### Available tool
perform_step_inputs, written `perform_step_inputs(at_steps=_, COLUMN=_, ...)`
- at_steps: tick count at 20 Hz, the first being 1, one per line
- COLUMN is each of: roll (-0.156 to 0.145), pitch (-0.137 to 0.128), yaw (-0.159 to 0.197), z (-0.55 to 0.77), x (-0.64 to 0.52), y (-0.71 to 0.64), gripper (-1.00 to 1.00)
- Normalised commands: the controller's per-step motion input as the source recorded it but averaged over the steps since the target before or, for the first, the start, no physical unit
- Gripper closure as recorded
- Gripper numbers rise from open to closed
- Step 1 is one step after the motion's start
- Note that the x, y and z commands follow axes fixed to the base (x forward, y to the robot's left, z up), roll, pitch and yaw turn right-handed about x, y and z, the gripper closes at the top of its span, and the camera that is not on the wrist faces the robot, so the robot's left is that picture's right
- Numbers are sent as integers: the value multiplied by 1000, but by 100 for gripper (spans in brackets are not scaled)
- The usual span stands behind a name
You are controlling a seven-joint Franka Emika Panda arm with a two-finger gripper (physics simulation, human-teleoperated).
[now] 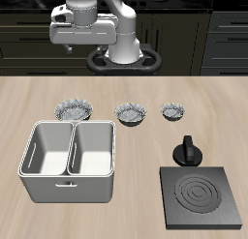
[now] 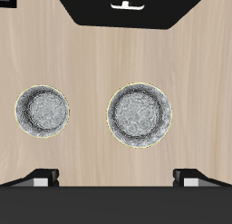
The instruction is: Place the largest bowl inside the right compartment of the bowl drainer
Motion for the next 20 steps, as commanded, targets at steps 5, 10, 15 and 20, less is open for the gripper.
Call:
perform_step_inputs(at_steps=5, roll=-9, pitch=12, yaw=20, z=-330, x=27, y=-63, gripper=-100)
perform_step_inputs(at_steps=10, roll=-14, pitch=13, yaw=4, z=-363, x=24, y=-118, gripper=-100)
perform_step_inputs(at_steps=15, roll=0, pitch=35, yaw=-21, z=-330, x=41, y=-44, gripper=-100)
perform_step_inputs(at_steps=20, roll=-24, pitch=13, yaw=-9, z=-290, x=94, y=-18, gripper=-100)
